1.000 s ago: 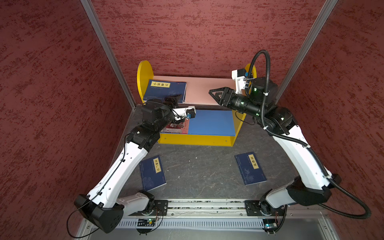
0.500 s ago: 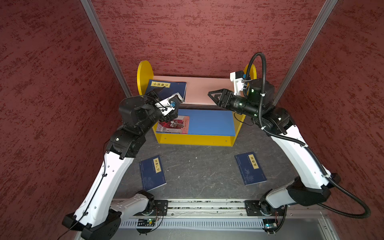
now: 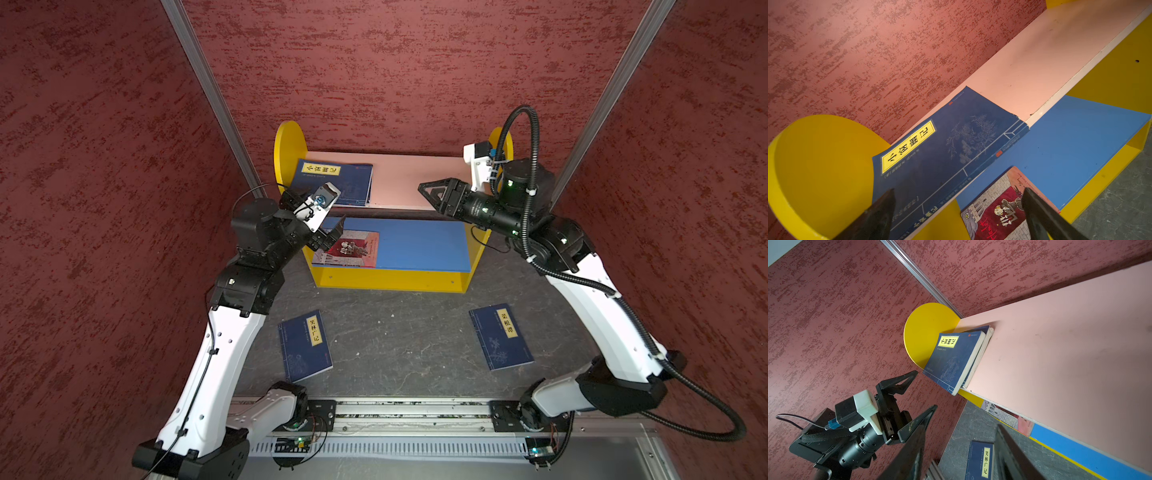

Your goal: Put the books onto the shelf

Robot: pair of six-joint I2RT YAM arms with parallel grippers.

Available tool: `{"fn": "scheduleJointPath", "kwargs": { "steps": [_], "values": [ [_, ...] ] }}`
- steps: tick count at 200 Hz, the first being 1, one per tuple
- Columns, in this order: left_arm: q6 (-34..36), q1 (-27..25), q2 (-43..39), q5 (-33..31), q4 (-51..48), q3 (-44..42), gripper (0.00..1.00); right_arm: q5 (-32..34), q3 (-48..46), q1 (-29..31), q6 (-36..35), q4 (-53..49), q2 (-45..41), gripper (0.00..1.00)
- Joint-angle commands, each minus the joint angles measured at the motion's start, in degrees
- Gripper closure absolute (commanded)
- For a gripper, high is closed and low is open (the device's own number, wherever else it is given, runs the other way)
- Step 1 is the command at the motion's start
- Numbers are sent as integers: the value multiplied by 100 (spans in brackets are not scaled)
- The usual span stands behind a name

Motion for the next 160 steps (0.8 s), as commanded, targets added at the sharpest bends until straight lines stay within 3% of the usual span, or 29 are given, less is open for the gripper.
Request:
{"fn": "scheduleJointPath", "kwargs": {
  "steps": [1, 160],
  "values": [
    [-195, 36, -16, 109, 385, 6, 5, 29, -52, 26, 17, 151, -108, 45],
    [-249, 28, 469, -108, 964, 106, 5, 51, -216, 26, 23, 179, -308, 45]
  ]
}}
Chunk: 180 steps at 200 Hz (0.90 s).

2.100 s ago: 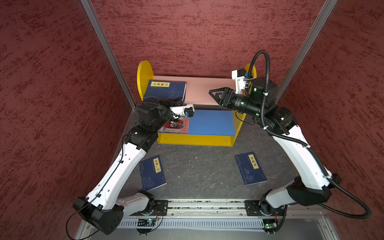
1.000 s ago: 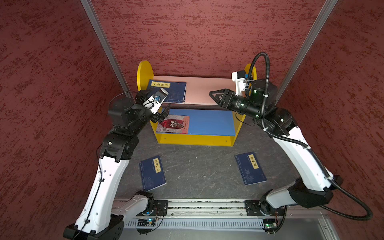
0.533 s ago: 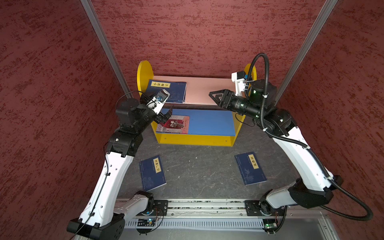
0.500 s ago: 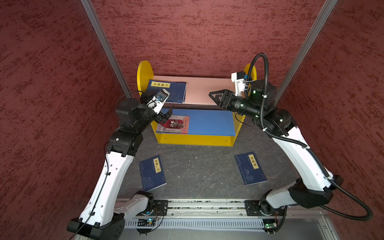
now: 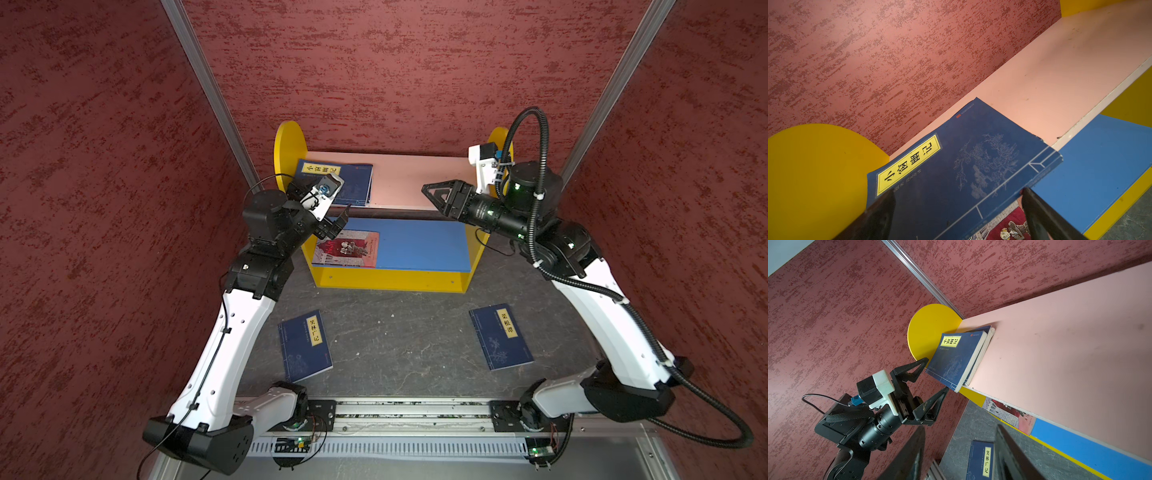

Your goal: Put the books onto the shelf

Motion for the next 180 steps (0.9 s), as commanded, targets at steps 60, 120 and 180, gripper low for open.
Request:
{"fn": "scheduleJointPath", "kwargs": {
  "steps": [60, 120, 180],
  "values": [
    [-19, 28, 108, -42, 334, 84, 5, 64, -30, 26, 2, 119, -107, 45],
    [113, 35, 109, -67, 464, -30, 4, 64, -35, 26, 2, 110, -115, 45],
    [185, 32, 127, -68, 508, -32, 4, 64, -43, 26, 22, 124, -121, 45]
  ]
}}
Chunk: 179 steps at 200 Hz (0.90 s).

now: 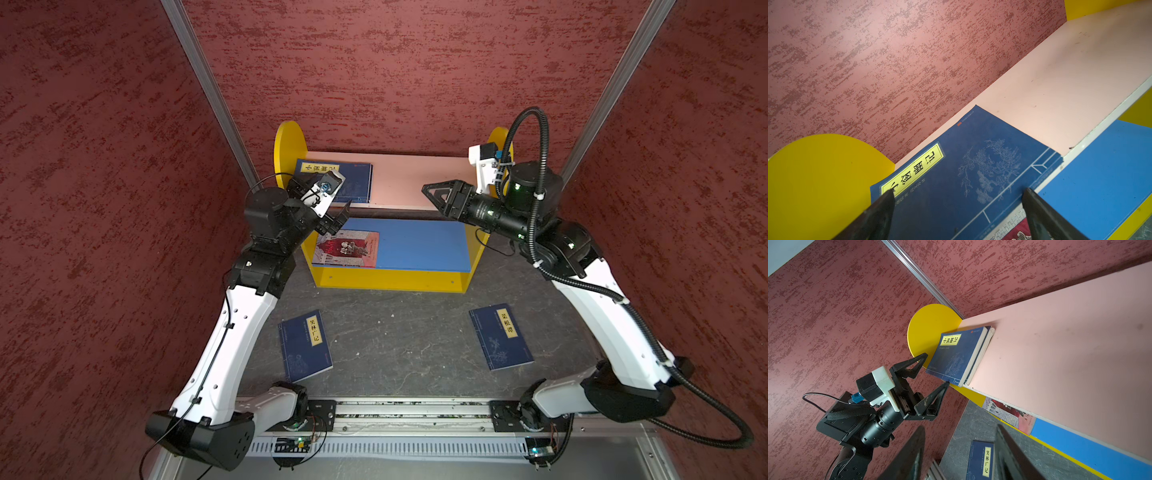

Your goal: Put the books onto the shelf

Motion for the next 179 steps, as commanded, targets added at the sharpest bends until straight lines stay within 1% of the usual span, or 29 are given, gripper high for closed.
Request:
{"fn": "scheduleJointPath", "kwargs": {
  "steps": [1, 57, 94, 135, 162, 179],
  "values": [
    [60, 34, 22, -42, 173, -32, 4, 60, -33, 26, 21, 126, -114, 45],
    [139, 44, 81, -86, 275, -28, 4, 44, -35, 26, 33, 118, -102, 45],
    [52, 98, 110, 35, 244, -2, 4, 53, -46, 26, 39, 110, -137, 45],
    [-15, 105, 28, 10, 216, -7, 4, 51, -24, 26, 29, 96, -146, 45],
    [-165, 101, -206, 16, 14, 270, 3, 86, -35, 26, 3, 74, -155, 45],
    [-318, 142, -276, -169, -312, 658, 3, 62, -20, 26, -37, 53, -121, 45]
  ]
}}
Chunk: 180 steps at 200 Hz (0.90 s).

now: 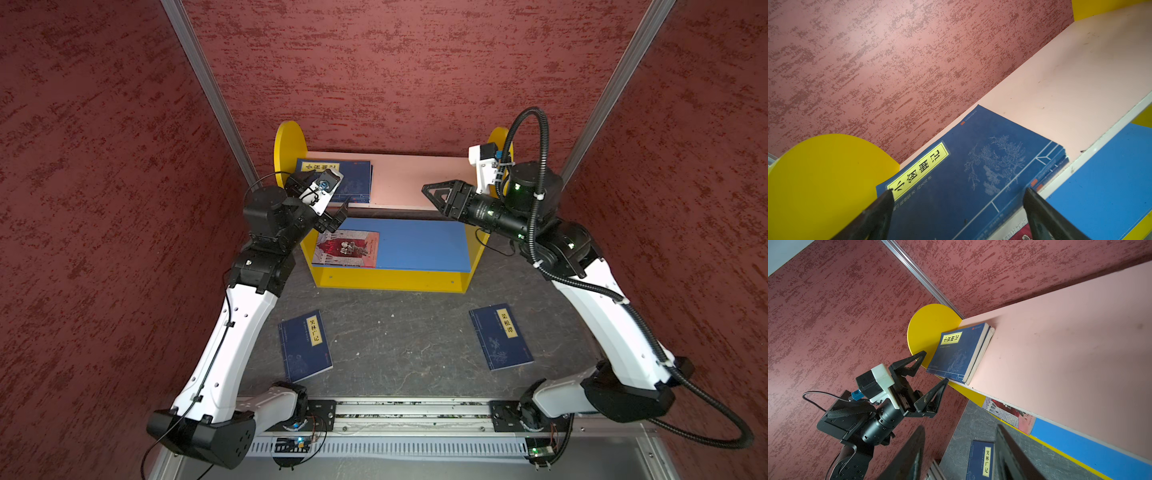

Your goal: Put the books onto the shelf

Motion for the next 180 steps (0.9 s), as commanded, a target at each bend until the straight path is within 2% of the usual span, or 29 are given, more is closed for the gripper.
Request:
{"fn": "scheduleJointPath", "kwargs": {
  "steps": [1, 32, 46, 60, 78, 107, 129, 163, 180],
  "values": [
    [-291, 87, -272, -167, -320, 590, 3, 43, -15, 26, -46, 53, -119, 45],
    [-1046, 500, -551, -250, -1248, 1119, 2, -94, -6, 26, -312, -246, -99, 44],
    [-1432, 568, -802, -94, -1891, 1189, 1, -154, 20, 34, -538, -607, -124, 44],
    [-1857, 574, -1093, 322, -2609, 1111, 1, -284, -95, 57, -756, -927, -236, 43],
    [-2376, 575, -1389, 1023, -3390, 866, 1, -774, -544, 121, -960, -1075, -471, 42],
    [-3383, 675, -1616, 1617, -3926, 193, 0, -912, -1238, 227, -942, -1415, -713, 41],
    [-3970, 714, -1654, 2226, -4069, -358, 0, -140, -1971, 255, -480, -1508, -981, 40],
    [-4511, 706, -1685, 3501, -3938, -950, 0, 1022, -3996, 255, 898, -1022, -1944, 38],
    [-4675, 657, -1663, 3847, -3718, -1236, 0, 1495, -4749, 244, 1424, -941, -2359, 37]
  ]
}}
